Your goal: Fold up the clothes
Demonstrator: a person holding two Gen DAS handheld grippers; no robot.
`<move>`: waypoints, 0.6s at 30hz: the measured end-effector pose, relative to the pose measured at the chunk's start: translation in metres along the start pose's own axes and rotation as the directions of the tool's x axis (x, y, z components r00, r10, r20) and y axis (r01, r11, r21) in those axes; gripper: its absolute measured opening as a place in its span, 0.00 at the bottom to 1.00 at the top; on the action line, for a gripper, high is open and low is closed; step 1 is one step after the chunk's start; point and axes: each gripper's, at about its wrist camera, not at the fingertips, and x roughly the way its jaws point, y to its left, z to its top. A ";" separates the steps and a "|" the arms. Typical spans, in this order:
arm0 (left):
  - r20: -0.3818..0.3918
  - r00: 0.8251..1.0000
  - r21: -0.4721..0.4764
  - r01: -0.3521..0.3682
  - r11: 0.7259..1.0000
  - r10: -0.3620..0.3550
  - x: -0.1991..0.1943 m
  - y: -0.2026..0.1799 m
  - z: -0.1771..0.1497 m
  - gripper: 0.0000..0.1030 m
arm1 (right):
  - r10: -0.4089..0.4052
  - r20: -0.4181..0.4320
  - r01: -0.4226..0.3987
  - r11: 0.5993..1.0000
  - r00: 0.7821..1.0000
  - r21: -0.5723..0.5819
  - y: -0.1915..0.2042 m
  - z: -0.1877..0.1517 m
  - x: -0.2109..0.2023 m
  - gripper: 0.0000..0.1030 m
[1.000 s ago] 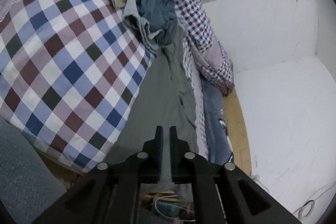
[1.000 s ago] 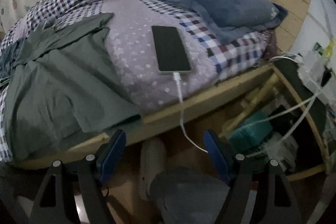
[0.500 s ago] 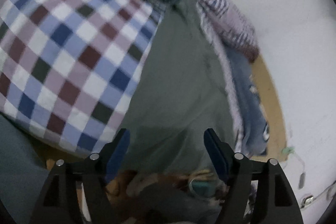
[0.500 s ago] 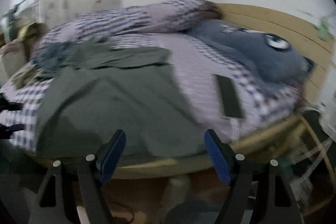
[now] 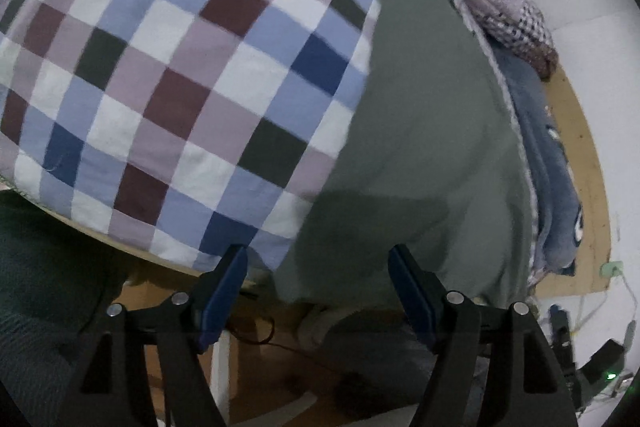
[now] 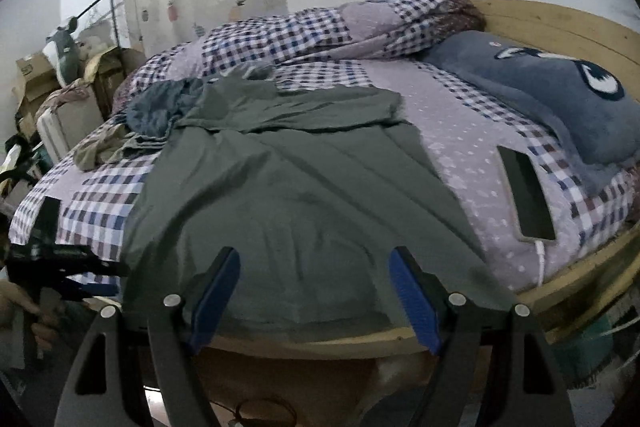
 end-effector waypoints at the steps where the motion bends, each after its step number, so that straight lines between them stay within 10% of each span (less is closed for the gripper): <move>1: -0.007 1.000 0.013 -0.010 1.000 0.010 0.004 0.000 -0.001 0.74 | 0.009 0.003 -0.009 1.000 1.000 -0.011 0.005 0.000 0.001 0.78; 6: -0.009 1.000 0.041 -0.021 0.999 0.021 0.008 0.002 -0.004 0.71 | 0.039 0.009 -0.039 0.996 0.999 -0.077 0.026 0.002 0.003 0.78; 13: -0.045 0.998 0.067 -0.036 0.997 0.039 0.004 0.011 -0.009 0.07 | 0.068 0.001 -0.067 0.989 0.998 -0.135 0.049 0.003 0.012 0.78; 18: -0.020 0.998 0.052 0.057 0.997 -0.056 -0.008 0.006 -0.004 0.00 | 0.105 -0.018 -0.106 0.955 0.994 -0.276 0.086 -0.002 0.019 0.78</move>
